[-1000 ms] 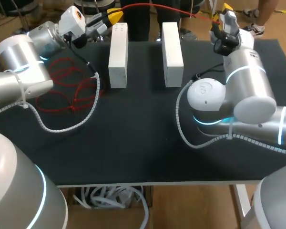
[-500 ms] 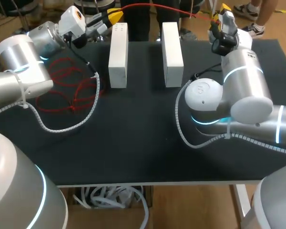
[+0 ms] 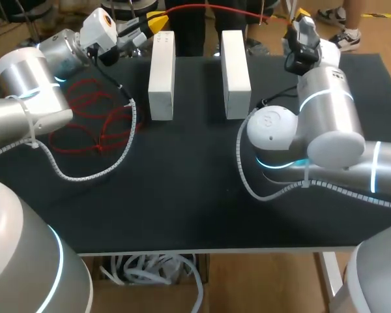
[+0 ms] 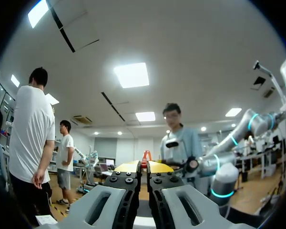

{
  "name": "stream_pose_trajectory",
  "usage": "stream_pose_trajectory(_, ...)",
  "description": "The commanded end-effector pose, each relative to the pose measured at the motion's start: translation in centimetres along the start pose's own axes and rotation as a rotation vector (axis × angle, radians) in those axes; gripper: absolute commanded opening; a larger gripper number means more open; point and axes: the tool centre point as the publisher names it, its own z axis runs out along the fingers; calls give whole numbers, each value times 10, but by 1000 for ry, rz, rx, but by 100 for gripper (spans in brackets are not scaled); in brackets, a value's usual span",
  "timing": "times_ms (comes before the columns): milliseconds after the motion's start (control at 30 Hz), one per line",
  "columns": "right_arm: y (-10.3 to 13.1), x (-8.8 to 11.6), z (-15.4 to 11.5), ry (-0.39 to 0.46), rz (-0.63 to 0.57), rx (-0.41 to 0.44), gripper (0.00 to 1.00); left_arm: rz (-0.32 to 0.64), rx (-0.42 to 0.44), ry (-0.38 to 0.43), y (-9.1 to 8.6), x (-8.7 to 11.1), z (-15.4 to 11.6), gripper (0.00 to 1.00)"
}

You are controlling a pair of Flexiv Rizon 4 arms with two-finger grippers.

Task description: Grab the tape and strap the tape.

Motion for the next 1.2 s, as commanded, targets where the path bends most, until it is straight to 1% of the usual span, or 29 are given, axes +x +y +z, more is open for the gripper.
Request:
stream_pose_trajectory(33, -2, 0, 1, -5, -27, -5, 0, 1, 0, -2, 0, 1, 0, 0)
stream_pose_trajectory(67, -2, 0, 1, -1, -55, -3, 0, 1, 0, -2, 0, 1, 0, 0)
stream_pose_trajectory(133, -2, -1, -2, 7, -179, -21, 0, 1, 0, -2, 0, 1, 0, 0)
stream_pose_trajectory(167, -3, -1, -4, 29, -253, -7, 0, 1, 0, -2, 0, 1, 0, 0)
stream_pose_trajectory(200, -3, -2, -5, 32, -341, -9, 0, 1, 0, -2, 0, 1, 0, 0)
stream_pose_trajectory(233, -3, 0, -7, 0, -397, -41, 0, 1, 0, -2, 0, 1, 0, 0)
stream_pose_trajectory(267, -4, 3, -8, -22, -470, -46, 0, 1, 0, -2, 0, 1, 0, 0)
stream_pose_trajectory(300, -5, 5, -9, -65, -553, -58, 0, 1, 0, -2, 0, 1, 0, 0)
stream_pose_trajectory(333, -6, 9, -11, -160, -630, -90, 0, 1, 0, -2, 0, 1, 0, 0)
stream_pose_trajectory(367, -8, 16, -13, -310, -719, -99, 0, 1, 0, -2, 0, 1, 0, 0)
stream_pose_trajectory(967, -8, 16, -13, -310, -719, -99, 0, 1, 0, -2, 0, 1, 0, 0)
stream_pose_trajectory(1000, -10, 15, -15, -253, -729, -108, 0, 1, 0, -2, 0, 1, 0, 0)
stream_pose_trajectory(1033, -13, 12, -17, -162, -787, -123, 0, 1, 0, -2, 0, 1, 0, 0)
stream_pose_trajectory(1067, -16, 10, -21, -61, -832, -118, 0, 1, 0, -2, 0, 1, 0, 0)
stream_pose_trajectory(1100, -18, 12, -22, -6, -833, -138, 0, 1, 0, -2, 0, 1, 0, 0)
stream_pose_trajectory(1133, -21, 11, -24, 79, -884, -142, 0, 1, 0, -2, 0, 1, 0, 0)
stream_pose_trajectory(1167, -22, 11, -25, 132, -933, -136, 0, 1, 0, -2, 0, 1, 0, 0)
stream_pose_trajectory(1200, -24, 12, -25, 157, -951, -142, 0, 1, 0, -2, 0, 1, 0, 0)
